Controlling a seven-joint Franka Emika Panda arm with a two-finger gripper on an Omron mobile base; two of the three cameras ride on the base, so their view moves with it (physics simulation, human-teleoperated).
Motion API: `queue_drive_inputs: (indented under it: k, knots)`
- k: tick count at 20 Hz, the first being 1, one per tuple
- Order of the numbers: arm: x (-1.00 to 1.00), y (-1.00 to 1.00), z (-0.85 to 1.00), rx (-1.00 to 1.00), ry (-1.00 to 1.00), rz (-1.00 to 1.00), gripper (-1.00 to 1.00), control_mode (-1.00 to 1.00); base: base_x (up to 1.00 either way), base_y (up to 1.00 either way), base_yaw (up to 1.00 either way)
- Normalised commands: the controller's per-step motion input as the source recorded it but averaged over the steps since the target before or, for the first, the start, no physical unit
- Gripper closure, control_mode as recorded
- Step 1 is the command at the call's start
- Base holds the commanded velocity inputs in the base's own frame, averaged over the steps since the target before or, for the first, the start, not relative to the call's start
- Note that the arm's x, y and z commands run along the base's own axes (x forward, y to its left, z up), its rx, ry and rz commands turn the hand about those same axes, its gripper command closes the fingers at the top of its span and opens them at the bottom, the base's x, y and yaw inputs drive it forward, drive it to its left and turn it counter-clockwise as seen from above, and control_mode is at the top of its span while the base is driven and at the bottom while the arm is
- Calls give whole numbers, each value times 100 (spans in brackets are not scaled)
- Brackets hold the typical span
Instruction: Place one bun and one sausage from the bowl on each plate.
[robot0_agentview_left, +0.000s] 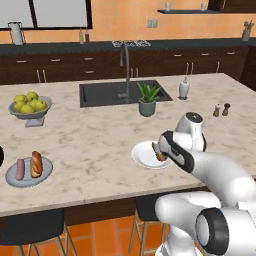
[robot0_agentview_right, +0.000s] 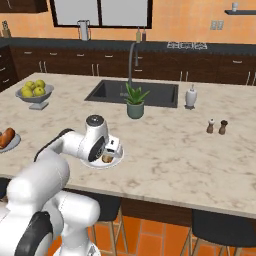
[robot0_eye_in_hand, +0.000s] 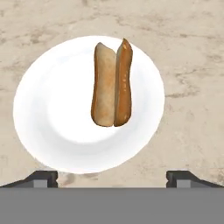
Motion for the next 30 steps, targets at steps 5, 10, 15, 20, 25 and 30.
queue_drive_inputs:
  k: [5,10,15,20,25,30]
  knots:
    - [-99,4,63,0,11,-2,-100,-100,0,0,0]
    - [-94,0,76,0,8,-3,-100,-100,0,0,0]
    - [-38,16,69,0,0,0,-100,-100,0,0,0]
    - [0,27,62,-1,-2,0,-100,-100,0,0,0]
    - [-12,0,21,-1,0,0,-100,100,-20,0,0]
    - [0,0,0,0,0,0,-100,100,-87,50,0]
